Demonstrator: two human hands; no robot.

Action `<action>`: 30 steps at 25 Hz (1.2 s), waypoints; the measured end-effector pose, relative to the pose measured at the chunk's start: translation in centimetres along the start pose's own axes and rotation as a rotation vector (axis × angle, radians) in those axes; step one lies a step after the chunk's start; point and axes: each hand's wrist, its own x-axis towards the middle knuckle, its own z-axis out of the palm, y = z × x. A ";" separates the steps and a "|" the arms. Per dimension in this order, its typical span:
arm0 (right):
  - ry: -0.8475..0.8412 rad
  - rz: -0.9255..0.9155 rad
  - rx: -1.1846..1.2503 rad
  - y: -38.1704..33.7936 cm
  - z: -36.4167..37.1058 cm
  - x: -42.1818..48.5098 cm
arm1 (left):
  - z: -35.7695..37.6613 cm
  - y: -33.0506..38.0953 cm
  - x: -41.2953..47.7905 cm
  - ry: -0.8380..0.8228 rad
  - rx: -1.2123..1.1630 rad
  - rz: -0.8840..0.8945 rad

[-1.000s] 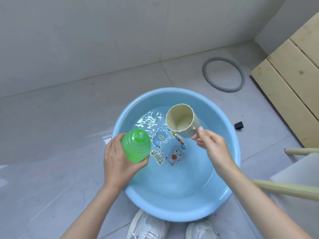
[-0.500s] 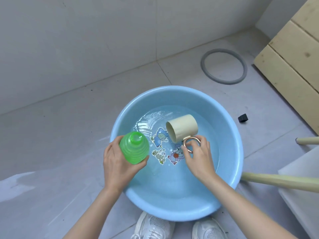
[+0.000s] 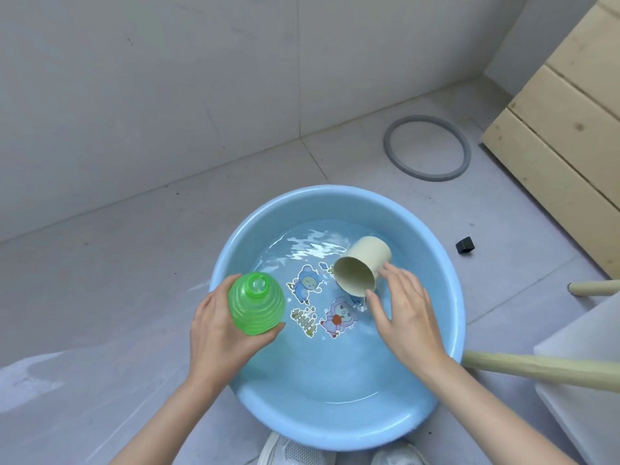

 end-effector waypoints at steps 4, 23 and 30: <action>-0.082 -0.050 0.034 -1.1 -4.0 0.0 | -1.7 2.5 -0.1 -0.031 -0.022 0.067; -0.051 -0.023 -0.048 -7.1 -31.7 -5.0 | -17.9 23.7 -4.9 -0.072 -0.264 0.203; -0.160 0.294 -0.441 -2.6 -34.5 -7.8 | -19.6 28.6 -7.1 -0.128 -0.250 0.197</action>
